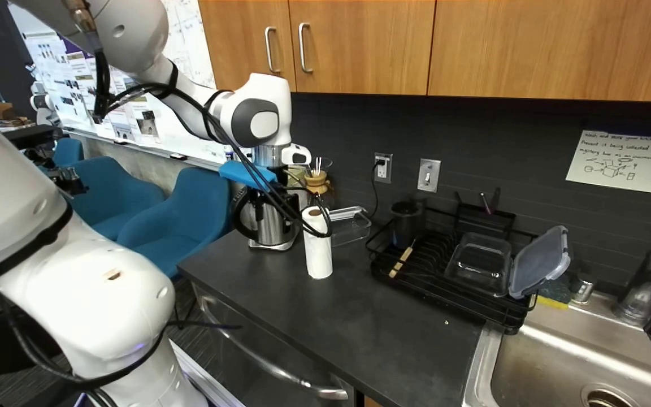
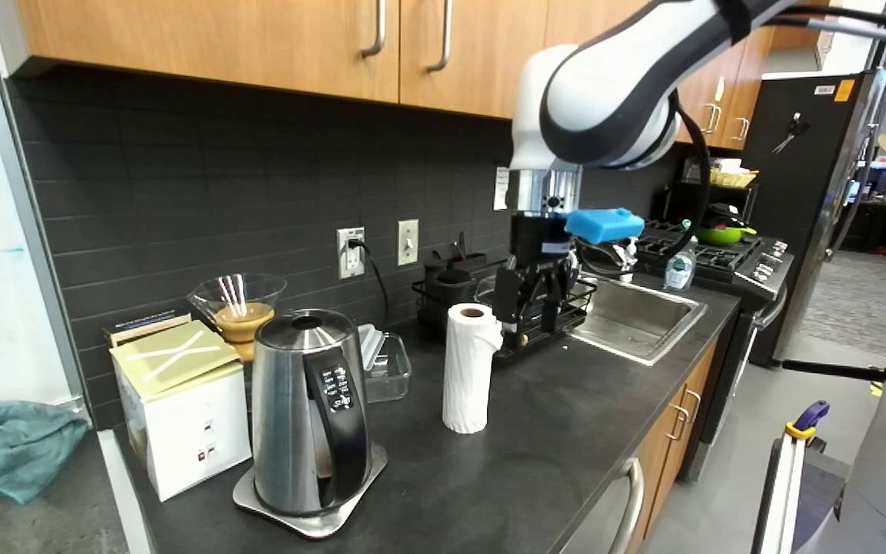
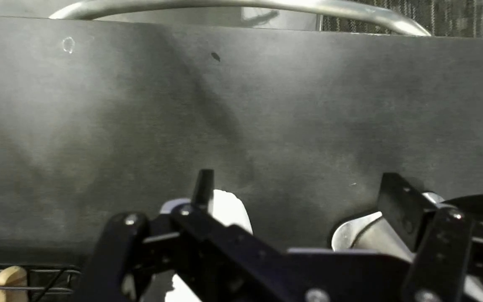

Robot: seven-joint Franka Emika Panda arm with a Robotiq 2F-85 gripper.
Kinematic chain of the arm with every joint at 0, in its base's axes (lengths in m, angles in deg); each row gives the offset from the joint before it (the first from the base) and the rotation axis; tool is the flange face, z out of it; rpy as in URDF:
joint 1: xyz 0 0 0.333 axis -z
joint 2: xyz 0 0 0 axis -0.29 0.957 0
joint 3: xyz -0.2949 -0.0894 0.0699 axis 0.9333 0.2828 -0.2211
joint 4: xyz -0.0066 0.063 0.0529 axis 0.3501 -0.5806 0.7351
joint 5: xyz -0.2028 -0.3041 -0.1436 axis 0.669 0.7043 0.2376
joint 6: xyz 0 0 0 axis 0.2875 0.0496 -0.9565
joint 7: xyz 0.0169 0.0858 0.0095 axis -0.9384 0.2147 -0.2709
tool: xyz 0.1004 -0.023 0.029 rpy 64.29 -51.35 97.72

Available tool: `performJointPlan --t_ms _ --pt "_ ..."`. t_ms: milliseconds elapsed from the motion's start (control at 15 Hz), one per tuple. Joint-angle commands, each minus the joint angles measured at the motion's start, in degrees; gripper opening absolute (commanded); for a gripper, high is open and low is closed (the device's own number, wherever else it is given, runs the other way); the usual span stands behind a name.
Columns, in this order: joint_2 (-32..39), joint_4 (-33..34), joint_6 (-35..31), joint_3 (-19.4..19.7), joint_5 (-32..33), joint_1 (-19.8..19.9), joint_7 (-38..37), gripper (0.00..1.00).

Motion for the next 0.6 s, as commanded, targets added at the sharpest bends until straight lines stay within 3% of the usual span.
performJointPlan --t_ms 0,533 --pt "-0.2 -3.0 -3.7 1.0 0.3 0.3 2.0 1.00" --pt "1.3 -0.7 -3.7 2.5 -1.0 0.2 3.6 1.00"
